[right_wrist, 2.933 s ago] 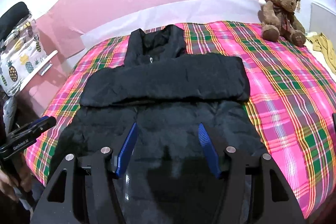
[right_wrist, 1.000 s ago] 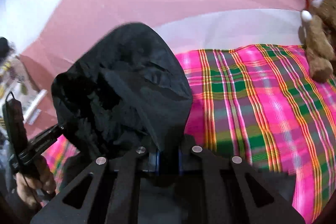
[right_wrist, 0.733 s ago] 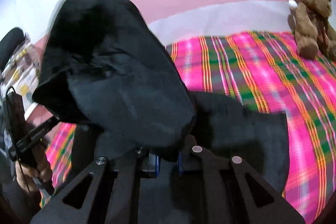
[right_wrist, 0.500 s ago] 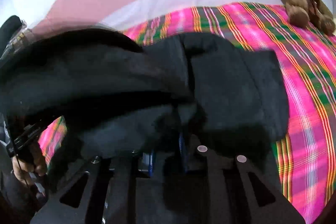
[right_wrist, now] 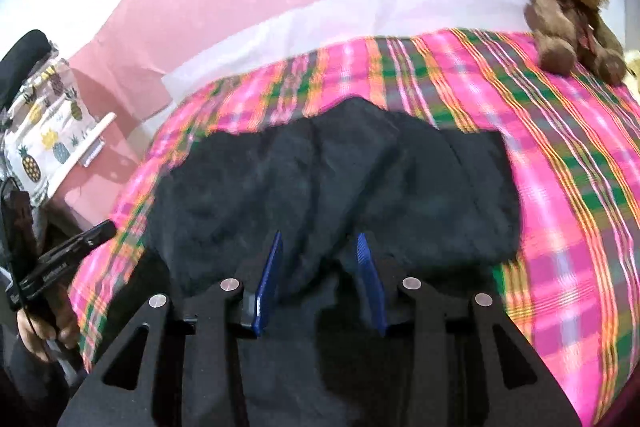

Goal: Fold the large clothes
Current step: 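Grasp the jacket hem with both tools and fold it up toward the hood, then lower the folded hem onto the jacket and open both tools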

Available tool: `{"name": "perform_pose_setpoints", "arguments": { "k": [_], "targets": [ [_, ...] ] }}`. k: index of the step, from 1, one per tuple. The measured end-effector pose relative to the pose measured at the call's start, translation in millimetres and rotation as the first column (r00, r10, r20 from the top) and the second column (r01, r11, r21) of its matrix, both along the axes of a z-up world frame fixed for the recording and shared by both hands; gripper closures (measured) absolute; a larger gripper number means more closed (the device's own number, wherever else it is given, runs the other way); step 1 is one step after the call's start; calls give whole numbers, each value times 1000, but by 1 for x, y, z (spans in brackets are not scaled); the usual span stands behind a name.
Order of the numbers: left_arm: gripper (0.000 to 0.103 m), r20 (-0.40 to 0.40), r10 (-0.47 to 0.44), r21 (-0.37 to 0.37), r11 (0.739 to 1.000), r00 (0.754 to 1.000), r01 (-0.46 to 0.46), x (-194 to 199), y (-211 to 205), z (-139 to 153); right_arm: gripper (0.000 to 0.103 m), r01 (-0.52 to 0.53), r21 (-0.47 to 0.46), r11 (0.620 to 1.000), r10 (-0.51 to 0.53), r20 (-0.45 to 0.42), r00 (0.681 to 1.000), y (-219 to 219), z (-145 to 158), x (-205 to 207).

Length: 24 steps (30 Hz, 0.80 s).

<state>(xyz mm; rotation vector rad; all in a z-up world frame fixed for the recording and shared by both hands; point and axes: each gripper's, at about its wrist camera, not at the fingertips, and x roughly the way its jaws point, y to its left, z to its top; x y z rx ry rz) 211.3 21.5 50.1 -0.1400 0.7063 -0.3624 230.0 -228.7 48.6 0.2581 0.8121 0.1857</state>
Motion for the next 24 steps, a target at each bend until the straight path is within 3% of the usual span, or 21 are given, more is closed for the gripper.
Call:
{"name": "perform_pose_setpoints", "arguments": {
  "k": [4, 7, 9, 13, 24],
  "targets": [
    [73, -78, -29, 26, 999, 997, 31, 23, -23, -34, 63, -36, 1, 999, 36, -49, 998, 23, -23, 24],
    [73, -188, -14, 47, 999, 982, 24, 26, -24, -81, 63, -41, -11, 999, 38, -185, 982, 38, -77, 31],
    [73, -215, -16, 18, 1000, 976, 21, 25, -19, -104, 63, -29, 13, 999, 31, -227, 973, 38, -108, 27],
    [73, -226, -9, 17, 1000, 974, 13, 29, -19, -103, 63, -1, 51, 999, 12, -213, 977, 33, -116, 24],
    [73, -256, 40, 52, 998, 966, -28, 14, -20, -100, 63, -6, -14, 1000, 3, -226, 974, 53, -116, 11]
  ]
}}
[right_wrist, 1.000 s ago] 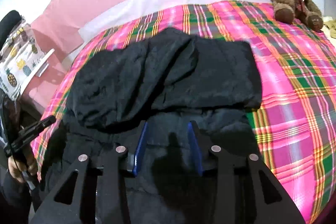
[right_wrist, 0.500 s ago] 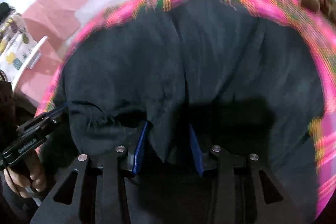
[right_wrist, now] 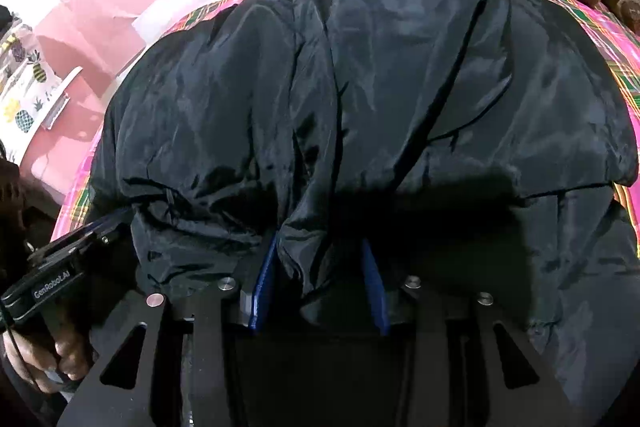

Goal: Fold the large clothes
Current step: 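Lower the folded hem onto the jacket and open both tools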

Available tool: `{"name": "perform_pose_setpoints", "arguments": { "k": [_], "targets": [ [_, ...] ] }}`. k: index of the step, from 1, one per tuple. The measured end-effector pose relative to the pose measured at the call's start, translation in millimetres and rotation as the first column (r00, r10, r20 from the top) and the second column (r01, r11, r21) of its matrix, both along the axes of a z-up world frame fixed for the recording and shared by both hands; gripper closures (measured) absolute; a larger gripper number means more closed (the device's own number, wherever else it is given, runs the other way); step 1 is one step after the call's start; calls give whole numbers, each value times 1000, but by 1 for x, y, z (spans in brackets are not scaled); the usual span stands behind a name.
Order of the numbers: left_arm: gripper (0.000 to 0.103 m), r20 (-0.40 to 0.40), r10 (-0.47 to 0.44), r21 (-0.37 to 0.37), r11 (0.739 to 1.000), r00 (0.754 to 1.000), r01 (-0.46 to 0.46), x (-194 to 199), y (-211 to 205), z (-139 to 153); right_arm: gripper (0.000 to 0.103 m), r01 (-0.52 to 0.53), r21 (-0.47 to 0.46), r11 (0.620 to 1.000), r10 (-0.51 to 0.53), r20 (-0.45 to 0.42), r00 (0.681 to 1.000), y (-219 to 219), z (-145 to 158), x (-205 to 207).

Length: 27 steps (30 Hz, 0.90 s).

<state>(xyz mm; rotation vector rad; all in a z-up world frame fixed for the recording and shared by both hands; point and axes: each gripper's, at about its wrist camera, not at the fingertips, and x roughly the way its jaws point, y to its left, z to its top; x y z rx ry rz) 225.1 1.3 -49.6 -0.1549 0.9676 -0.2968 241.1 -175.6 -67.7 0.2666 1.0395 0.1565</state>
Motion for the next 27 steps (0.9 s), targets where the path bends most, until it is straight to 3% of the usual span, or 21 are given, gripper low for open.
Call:
{"name": "perform_pose_setpoints", "arguments": {
  "k": [2, 5, 9, 13, 16, 18, 20, 23, 25, 27],
  "targets": [
    [73, 0, 8, -12, 1000, 1000, -8, -4, 1, 12, 63, -8, -4, 1000, 8, -9, 1000, 2, 3, -1],
    [73, 73, -1, -43, 999, 997, 4, -10, 4, 42, 63, -16, 4, 1000, 16, 8, 1000, -1, 22, -4],
    [73, 168, -6, -45, 999, 986, 14, 11, 1, 75, 62, 10, -20, 1000, -7, 155, 988, -15, 73, -6],
    [73, 192, 21, -2, 1000, 981, -21, 61, -7, 75, 62, 51, -71, 996, -31, 258, 966, -37, 105, 27],
    [73, 136, 47, 33, 998, 990, -52, 92, -6, 49, 62, 74, -106, 992, -45, 256, 966, -49, 97, 61],
    [73, 105, 55, 26, 998, 993, -58, 100, -1, 24, 62, 100, -115, 988, -82, 149, 985, -61, 66, 90],
    [73, 128, 41, 25, 999, 991, -44, 95, -1, 10, 62, 106, -87, 991, -99, 78, 992, -73, 30, 97],
    [73, 140, 38, 27, 999, 989, -42, 92, -1, 6, 62, 111, -108, 988, -99, 116, 988, -71, 14, 83],
    [73, 123, 37, 21, 999, 992, -40, 94, 0, 10, 62, 109, -134, 985, -93, 120, 988, -67, 15, 80],
    [73, 121, 39, 30, 999, 992, -43, 88, 2, 23, 62, 123, -98, 988, -114, 96, 989, -73, 26, 78]
  ]
}}
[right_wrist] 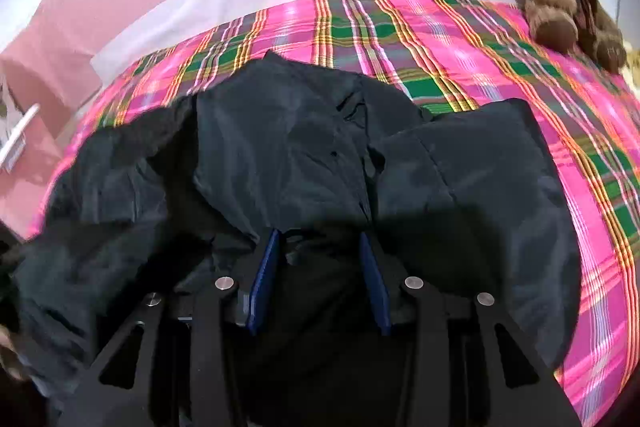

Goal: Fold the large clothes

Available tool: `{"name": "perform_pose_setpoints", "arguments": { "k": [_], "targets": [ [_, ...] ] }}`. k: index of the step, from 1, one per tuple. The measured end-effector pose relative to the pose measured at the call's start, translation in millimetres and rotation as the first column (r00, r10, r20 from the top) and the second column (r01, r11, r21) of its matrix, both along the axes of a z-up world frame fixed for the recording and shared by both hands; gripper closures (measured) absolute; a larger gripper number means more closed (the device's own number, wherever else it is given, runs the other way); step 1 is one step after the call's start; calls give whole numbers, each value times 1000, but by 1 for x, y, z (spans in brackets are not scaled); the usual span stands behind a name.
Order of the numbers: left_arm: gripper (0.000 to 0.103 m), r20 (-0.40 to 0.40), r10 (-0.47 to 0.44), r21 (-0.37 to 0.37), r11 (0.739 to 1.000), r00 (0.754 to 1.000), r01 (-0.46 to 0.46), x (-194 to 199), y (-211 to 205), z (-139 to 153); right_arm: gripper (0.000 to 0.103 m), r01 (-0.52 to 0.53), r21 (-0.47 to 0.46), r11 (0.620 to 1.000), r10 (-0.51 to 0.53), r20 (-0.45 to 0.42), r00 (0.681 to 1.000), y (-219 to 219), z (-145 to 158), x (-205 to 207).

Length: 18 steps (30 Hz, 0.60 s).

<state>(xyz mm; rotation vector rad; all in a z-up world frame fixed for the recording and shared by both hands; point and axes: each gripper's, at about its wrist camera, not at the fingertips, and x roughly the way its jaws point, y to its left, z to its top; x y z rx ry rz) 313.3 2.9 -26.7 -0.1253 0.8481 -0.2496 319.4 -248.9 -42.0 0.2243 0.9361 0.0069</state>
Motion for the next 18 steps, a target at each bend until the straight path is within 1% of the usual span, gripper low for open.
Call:
{"name": "perform_pose_setpoints", "arguments": {
  "k": [1, 3, 5, 7, 8, 10, 11, 12, 13, 14, 15, 16, 18],
  "targets": [
    [73, 14, -2, -7, 1000, 1000, 2, -6, 0, 9, 62, 4, 5, 1000, -4, 2, 1000, 0, 7, -2],
    [73, 65, -24, -17, 1000, 998, 25, -23, 0, 26, 62, 1, -15, 1000, 0, 66, 998, 1, 33, -17],
    [73, 99, -50, -31, 998, 994, 54, -38, -3, 38, 62, -37, -13, 999, 38, 129, 991, 13, 51, -33],
    [73, 112, -92, -72, 992, 989, 101, -54, -9, 41, 62, -87, 1, 996, 86, 159, 984, 29, 58, -45],
    [73, 104, -113, -76, 990, 988, 121, -58, -13, 38, 62, -124, -4, 992, 123, 156, 980, 40, 54, -51],
    [73, 66, -142, -35, 989, 988, 145, -60, -25, 21, 62, -166, -12, 986, 167, 112, 980, 54, 36, -53],
    [73, 33, -139, -3, 990, 990, 139, -58, -28, 8, 62, -177, -13, 984, 178, 61, 982, 62, 15, -51],
    [73, 11, -133, 11, 991, 991, 132, -56, -26, -2, 62, -175, -14, 984, 175, 33, 984, 66, 1, -51],
    [72, 6, -132, 10, 991, 991, 132, -53, -24, -11, 62, -177, -24, 984, 177, 12, 984, 71, -14, -52],
    [72, 0, -125, -12, 992, 992, 125, -50, -19, -14, 62, -179, -46, 983, 180, 13, 984, 77, -22, -53],
    [72, -10, -116, -35, 993, 993, 116, -48, -16, -14, 62, -180, -65, 982, 182, 19, 983, 80, -24, -55],
    [72, -15, -110, -37, 993, 994, 110, -47, -15, -11, 62, -180, -74, 981, 182, 13, 983, 82, -24, -54],
    [72, -15, -99, -8, 995, 995, 98, -51, -17, -4, 62, -179, -45, 983, 179, -7, 984, 78, -21, -50]
  ]
}}
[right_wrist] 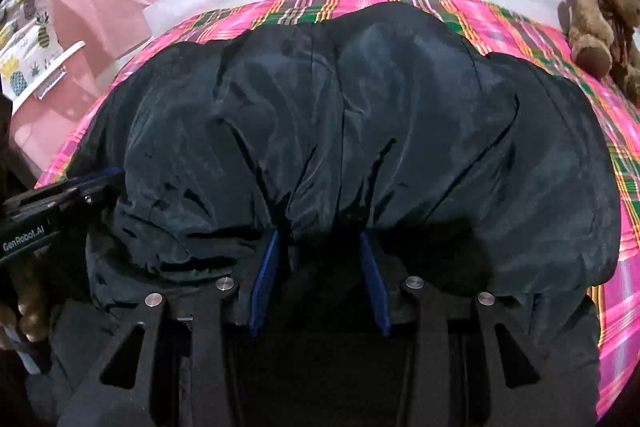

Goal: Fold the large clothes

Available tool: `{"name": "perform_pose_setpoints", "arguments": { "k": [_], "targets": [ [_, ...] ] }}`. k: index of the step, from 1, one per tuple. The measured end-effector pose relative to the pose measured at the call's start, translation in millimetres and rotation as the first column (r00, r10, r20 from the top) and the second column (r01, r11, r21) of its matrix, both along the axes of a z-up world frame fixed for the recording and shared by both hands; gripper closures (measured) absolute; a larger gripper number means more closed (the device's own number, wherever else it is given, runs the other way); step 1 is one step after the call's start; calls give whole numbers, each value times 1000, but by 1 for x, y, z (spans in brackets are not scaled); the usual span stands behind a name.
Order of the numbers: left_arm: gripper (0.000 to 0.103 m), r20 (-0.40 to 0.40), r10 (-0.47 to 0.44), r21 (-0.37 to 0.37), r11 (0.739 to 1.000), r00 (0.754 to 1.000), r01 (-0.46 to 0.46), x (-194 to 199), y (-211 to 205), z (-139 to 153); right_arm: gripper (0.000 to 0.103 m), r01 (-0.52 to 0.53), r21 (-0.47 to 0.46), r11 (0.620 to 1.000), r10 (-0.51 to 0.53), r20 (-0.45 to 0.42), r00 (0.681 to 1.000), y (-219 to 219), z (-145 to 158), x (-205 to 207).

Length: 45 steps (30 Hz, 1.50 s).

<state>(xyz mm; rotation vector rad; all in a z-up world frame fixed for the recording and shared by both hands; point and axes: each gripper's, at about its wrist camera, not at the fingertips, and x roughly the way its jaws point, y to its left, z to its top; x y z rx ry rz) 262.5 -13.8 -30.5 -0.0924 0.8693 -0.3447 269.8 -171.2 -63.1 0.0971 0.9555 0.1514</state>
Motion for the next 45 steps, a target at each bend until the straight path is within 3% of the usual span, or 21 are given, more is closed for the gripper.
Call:
{"name": "perform_pose_setpoints", "arguments": {
  "k": [5, 8, 11, 14, 17, 22, 29, 37, 45],
  "targets": [
    [72, 50, -1, -28, 1000, 999, 2, -37, 2, 29, 62, 9, 11, 1000, -10, 54, 998, -3, 33, -25],
    [72, 62, -22, -30, 999, 998, 24, -52, -6, 27, 62, -16, 16, 1000, 14, 118, 993, 5, 49, -48],
    [72, -4, -7, 10, 1000, 1000, 7, -44, -11, -4, 62, -39, 5, 999, 39, 90, 995, 14, 33, -47],
    [70, -35, 5, -19, 1000, 999, -6, -36, -7, -25, 62, -36, -5, 999, 36, 21, 999, 18, 5, -35],
    [69, -26, 4, 6, 1000, 1000, -4, -35, -10, -27, 62, -26, 18, 999, 26, 10, 1000, 14, -4, -33],
    [69, -10, 7, 38, 999, 1000, -7, -36, -17, -32, 61, -31, -68, 997, 32, 16, 999, 26, -10, -30],
    [69, -2, 13, 62, 998, 1000, -13, -35, -22, -30, 61, -30, -85, 996, 32, 23, 999, 30, -11, -32],
    [63, 37, 44, 86, 995, 998, -47, -61, -19, 0, 59, -1, -16, 1000, 1, 30, 1000, 11, 14, -49],
    [60, 92, 73, 80, 994, 993, -80, -128, 8, 30, 56, 2, -36, 999, 2, 127, 992, 5, 56, -129]
  ]
}}
